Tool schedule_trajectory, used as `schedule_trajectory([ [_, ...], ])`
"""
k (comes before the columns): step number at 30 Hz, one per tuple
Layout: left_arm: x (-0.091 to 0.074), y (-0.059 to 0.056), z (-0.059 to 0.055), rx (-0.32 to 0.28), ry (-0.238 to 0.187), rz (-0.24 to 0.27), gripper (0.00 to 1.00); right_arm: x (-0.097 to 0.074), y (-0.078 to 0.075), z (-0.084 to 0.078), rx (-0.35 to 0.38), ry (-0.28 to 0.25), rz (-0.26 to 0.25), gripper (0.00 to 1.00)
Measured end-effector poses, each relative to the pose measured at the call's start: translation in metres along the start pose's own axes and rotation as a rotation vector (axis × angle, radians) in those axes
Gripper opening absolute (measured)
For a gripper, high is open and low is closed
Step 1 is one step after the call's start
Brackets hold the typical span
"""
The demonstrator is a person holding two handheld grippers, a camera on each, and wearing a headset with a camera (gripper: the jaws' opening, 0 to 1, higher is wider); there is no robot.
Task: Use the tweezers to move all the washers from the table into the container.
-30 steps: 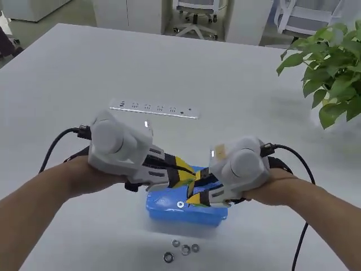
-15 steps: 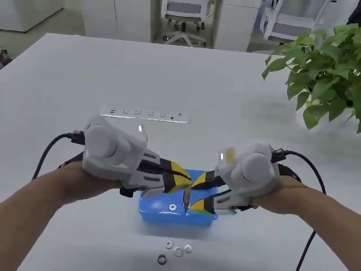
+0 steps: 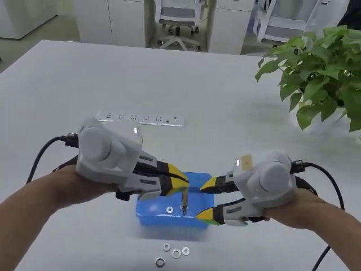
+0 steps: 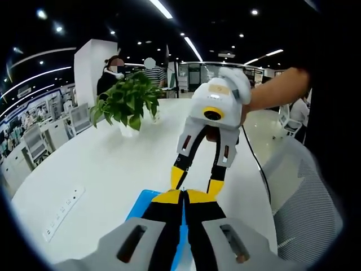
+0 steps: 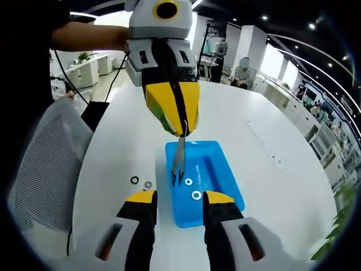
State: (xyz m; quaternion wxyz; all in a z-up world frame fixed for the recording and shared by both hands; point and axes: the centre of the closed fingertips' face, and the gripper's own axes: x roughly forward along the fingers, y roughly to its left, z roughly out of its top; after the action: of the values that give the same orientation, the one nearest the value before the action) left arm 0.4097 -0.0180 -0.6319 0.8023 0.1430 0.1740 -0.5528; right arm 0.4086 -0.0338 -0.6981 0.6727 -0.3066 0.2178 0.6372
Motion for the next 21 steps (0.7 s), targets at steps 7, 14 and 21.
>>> schedule_trajectory([
  [7, -0.002, -0.005, 0.007, 0.007, -0.002, -0.007, 0.04, -0.015, 0.002, -0.006, 0.046, -0.018, -0.041, 0.38],
  [14, -0.004, -0.009, 0.011, 0.016, -0.002, -0.017, 0.04, -0.024, 0.005, -0.012, 0.085, -0.033, -0.077, 0.45],
  [21, -0.004, -0.015, 0.012, 0.019, -0.005, -0.034, 0.04, -0.031, 0.010, -0.018, 0.115, -0.046, -0.104, 0.50],
])
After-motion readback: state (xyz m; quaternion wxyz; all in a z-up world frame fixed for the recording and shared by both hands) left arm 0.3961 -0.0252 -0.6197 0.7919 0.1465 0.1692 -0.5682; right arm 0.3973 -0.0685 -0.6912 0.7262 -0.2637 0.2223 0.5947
